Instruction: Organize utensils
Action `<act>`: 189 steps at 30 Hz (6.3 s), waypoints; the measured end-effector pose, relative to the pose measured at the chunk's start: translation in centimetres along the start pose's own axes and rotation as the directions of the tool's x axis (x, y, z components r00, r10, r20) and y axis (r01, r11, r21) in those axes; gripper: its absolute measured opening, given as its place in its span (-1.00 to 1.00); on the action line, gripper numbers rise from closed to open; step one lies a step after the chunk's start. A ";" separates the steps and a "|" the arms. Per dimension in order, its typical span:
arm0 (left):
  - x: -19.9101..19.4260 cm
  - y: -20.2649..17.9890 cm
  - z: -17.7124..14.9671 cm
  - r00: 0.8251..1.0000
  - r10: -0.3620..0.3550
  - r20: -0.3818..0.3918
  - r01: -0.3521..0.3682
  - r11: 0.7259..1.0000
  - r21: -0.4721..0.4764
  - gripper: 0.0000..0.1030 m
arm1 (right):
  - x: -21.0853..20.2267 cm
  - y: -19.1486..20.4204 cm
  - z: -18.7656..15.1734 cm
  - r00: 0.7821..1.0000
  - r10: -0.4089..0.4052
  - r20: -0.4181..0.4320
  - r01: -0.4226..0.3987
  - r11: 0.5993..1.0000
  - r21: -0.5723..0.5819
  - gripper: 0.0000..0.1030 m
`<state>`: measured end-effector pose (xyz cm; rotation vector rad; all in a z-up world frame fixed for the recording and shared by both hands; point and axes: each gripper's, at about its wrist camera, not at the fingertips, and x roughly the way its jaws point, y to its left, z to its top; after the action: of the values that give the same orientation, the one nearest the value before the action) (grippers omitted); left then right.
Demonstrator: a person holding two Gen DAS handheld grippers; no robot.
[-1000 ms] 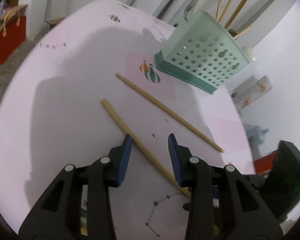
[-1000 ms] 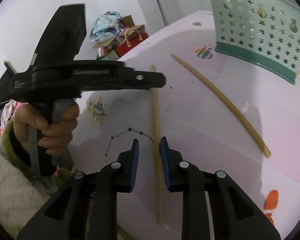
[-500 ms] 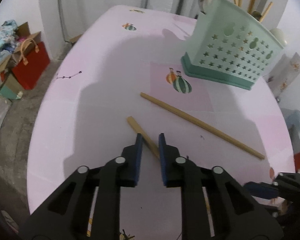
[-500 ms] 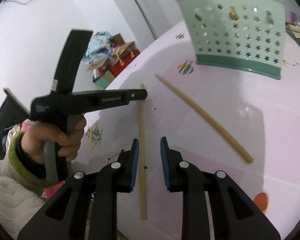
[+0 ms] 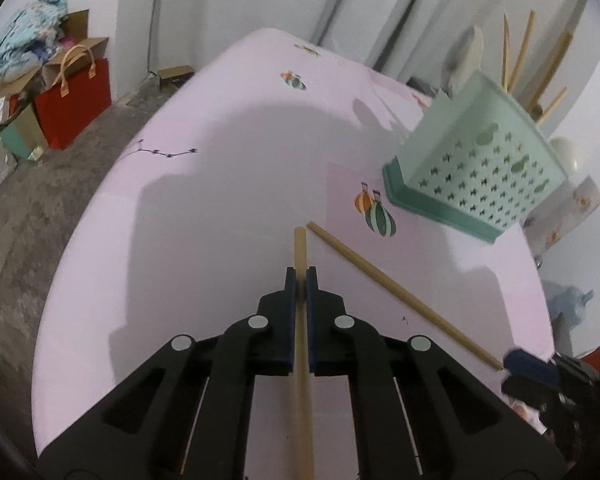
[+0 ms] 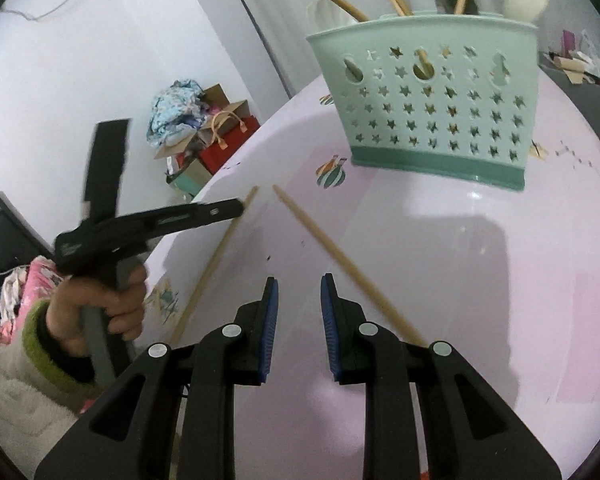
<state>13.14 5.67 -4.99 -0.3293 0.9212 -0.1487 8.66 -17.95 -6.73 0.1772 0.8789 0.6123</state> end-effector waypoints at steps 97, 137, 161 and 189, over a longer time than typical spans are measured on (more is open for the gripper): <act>-1.5 -6.1 0.5 0.993 0.103 0.054 -0.115 0.939 0.323 -0.91 | 7.0 0.3 4.3 0.948 -0.240 -0.210 0.192 0.955 -0.224 -0.60; -15.4 -11.6 11.0 0.843 -0.383 0.379 0.267 0.908 0.323 -1.00 | -11.5 -2.4 8.1 0.919 -0.193 0.345 0.175 0.981 0.082 -0.89; 8.0 2.8 11.5 0.984 0.076 -0.161 -0.090 0.993 -0.080 -0.60 | -9.3 -4.0 7.0 0.951 -0.120 0.286 0.099 0.991 0.087 -0.89; -6.3 -3.7 12.8 0.946 -0.128 0.298 0.129 0.992 0.014 -0.93 | -10.1 -3.9 7.0 0.943 -0.115 0.312 0.093 0.992 0.085 -0.89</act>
<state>19.65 6.61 8.17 -0.4052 0.6009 -0.2102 10.87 -26.21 2.99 0.2814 0.5937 0.4387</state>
